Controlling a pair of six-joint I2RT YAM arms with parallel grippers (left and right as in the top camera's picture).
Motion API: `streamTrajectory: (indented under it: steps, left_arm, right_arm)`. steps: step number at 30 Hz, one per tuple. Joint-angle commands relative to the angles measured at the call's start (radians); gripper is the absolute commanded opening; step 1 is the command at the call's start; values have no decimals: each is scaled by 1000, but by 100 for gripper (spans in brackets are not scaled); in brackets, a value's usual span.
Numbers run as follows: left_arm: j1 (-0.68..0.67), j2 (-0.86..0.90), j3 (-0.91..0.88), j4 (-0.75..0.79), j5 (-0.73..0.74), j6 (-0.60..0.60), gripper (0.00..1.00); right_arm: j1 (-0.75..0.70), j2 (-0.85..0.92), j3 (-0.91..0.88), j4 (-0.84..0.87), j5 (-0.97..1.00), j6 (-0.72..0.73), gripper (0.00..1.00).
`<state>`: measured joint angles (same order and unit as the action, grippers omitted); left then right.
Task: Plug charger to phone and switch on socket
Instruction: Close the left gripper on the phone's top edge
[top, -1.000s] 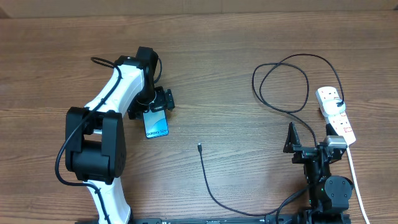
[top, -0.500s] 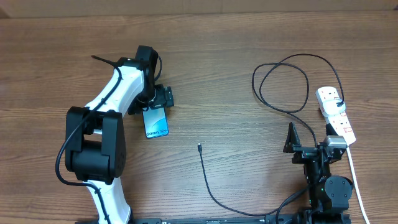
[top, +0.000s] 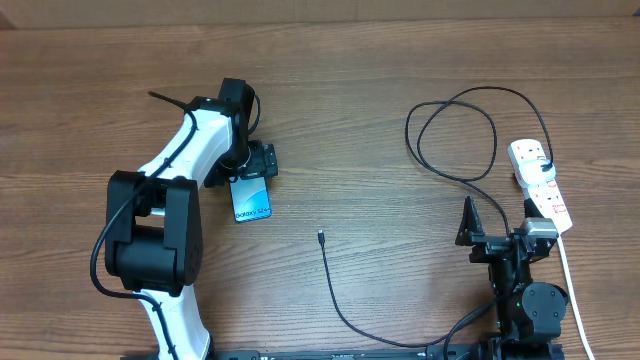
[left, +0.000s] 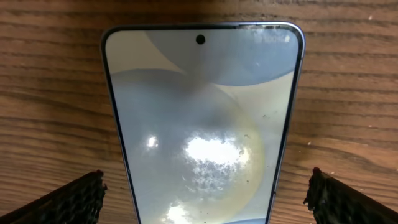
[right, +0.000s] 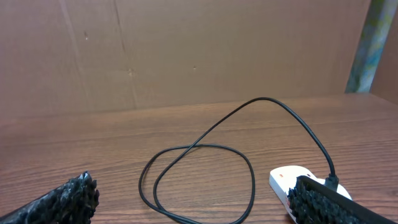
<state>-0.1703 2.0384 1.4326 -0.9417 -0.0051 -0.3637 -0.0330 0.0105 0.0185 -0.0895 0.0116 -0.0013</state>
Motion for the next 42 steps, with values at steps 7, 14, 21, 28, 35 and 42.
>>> streamTrajectory:
  steps: [7,14,21,28,35,42]
  left_arm:
    - [-4,-3,-11,8,-20,-11,100]
    - [-6,-3,-69,57,-21,-10,99]
    - [-2,-3,-126,116,-20,-10,100]
    - [0,-3,-156,160,-21,-10,99]
    - [7,-3,-161,193,58,-9,100]
    - [7,-3,-168,196,77,-9,99]
  right_arm:
    - [-2,-4,-11,7,8,-7,100]
    - [-2,-4,-11,7,8,-7,100]
    - [-2,-4,-11,7,8,-7,100]
    - [-2,-4,-11,7,8,-7,100]
    - [-2,-4,-11,7,8,-7,100]
    - [-2,-4,-11,7,8,-7,100]
